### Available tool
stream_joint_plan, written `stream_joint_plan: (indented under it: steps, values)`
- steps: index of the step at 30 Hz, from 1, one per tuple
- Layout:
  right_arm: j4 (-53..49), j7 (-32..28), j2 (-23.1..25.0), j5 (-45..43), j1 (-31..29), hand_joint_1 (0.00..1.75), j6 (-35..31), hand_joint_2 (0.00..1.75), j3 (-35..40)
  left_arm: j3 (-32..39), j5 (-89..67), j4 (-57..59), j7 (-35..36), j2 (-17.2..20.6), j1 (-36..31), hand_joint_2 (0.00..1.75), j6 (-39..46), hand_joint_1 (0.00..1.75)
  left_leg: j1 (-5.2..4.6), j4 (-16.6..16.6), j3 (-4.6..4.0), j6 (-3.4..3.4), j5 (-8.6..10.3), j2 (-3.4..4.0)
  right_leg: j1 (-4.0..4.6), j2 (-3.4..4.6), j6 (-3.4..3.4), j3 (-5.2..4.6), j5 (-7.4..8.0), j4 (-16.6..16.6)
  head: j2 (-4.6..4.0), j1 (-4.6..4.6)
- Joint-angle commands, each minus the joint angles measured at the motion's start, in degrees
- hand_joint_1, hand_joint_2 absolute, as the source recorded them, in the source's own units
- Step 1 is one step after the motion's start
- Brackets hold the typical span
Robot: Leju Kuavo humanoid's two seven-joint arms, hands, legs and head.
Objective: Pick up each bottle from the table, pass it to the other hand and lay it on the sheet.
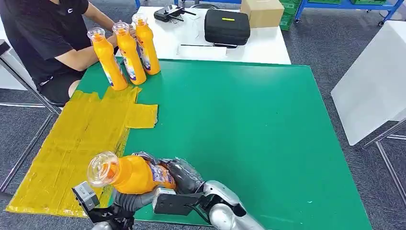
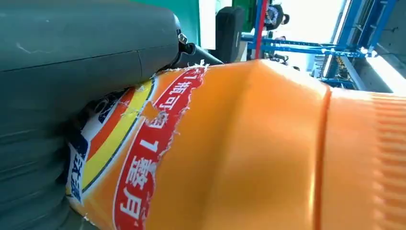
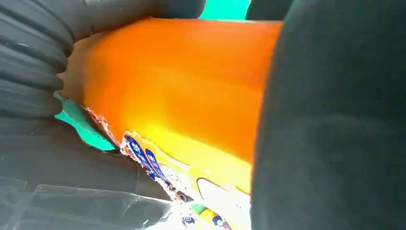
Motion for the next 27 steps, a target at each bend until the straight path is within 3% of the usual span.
stream_joint_plan:
  steps: [1, 2, 5, 10, 14, 15, 23, 26, 27]
  values:
    - [-3.72, -0.6, -2.49, -0.03, 3.43, 1.01, -2.98, 1.75, 1.97, 3.38, -1.21, -2.82, -1.07, -1.09, -2.06, 1.75, 1.06, 1.75, 0.06, -0.01, 0.06, -0.02, -0.03, -0.14, 0.06, -0.15, -0.04, 0.16, -0.05, -0.08, 0.0, 0.0]
    - [-5.44, -0.46, -2.78, -0.23, 3.89, 0.0, -3.48, 1.75, 0.54, 4.41, -2.02, -3.57, -1.26, -0.98, -1.92, 1.75, 1.33, 1.75, 0.05, 0.0, 0.02, -0.02, -0.02, -0.13, 0.06, -0.14, -0.03, 0.11, -0.03, -0.07, 0.0, 0.0]
    - [-9.5, -0.27, -3.71, -2.16, 5.37, 0.0, -3.03, 1.75, -3.94, 8.11, -6.78, -5.62, -2.61, -1.34, -2.03, 1.75, 3.7, 1.75, 0.04, 0.01, -0.02, -0.01, 0.0, -0.14, 0.04, -0.13, -0.03, 0.06, -0.02, -0.03, 0.0, 0.0]
    - [-10.51, -0.46, -3.97, -2.56, 5.83, 0.0, -2.52, 1.75, -4.53, 8.74, -6.78, -5.95, -2.46, -1.57, -2.16, 1.75, 3.46, 1.75, 0.02, 0.0, -0.01, -0.01, 0.01, -0.06, 0.03, -0.07, -0.03, 0.04, 0.0, -0.02, 0.0, 0.0]
    - [-15.26, -1.73, -4.96, -4.98, 6.4, 0.0, -3.53, 1.75, -8.34, 11.98, -16.68, -6.91, -4.33, -1.56, -3.42, 1.75, 9.4, 1.75, 0.03, 0.01, 0.0, 0.0, 0.0, -0.08, 0.04, -0.07, -0.02, 0.06, 0.0, -0.03, 0.0, 0.02]
    - [-17.39, -2.42, -4.84, -6.72, 6.74, 0.0, -3.34, 0.0, -10.06, 13.16, -20.31, -6.98, -4.58, -1.57, -4.27, 1.75, 11.5, 1.75, 0.04, 0.03, 0.01, 0.0, -0.02, -0.1, 0.05, -0.09, -0.03, 0.1, -0.01, -0.04, 0.0, 0.0]
    - [-21.71, -3.44, -4.56, -12.56, 6.36, 0.0, -1.5, 0.0, -15.55, 14.39, -44.27, -0.67, -6.44, -0.02, -7.89, 1.75, 30.62, 1.75, -0.01, -0.06, 0.07, -0.01, 0.03, -0.11, 0.0, -0.1, -0.02, 0.13, 0.02, -0.07, 0.0, 0.02]
    - [-20.8, -3.84, -5.18, -13.36, 5.03, 0.0, -1.76, 0.0, -15.25, 12.17, -58.2, 6.32, -2.58, 2.62, -9.21, 1.75, 40.41, 1.75, -0.01, -0.11, 0.14, -0.01, 0.05, -0.15, 0.0, -0.13, -0.03, 0.23, 0.02, -0.12, 0.0, 0.0]
    - [-20.42, -3.87, -5.54, -13.62, 4.47, 0.0, -1.85, 1.75, -15.03, 11.61, -62.73, 10.09, -1.13, 3.64, -10.1, 1.75, 43.99, 1.75, -0.05, -0.11, 0.14, 0.0, 0.05, -0.1, -0.03, -0.08, -0.02, 0.19, 0.02, -0.09, 0.0, 0.02]
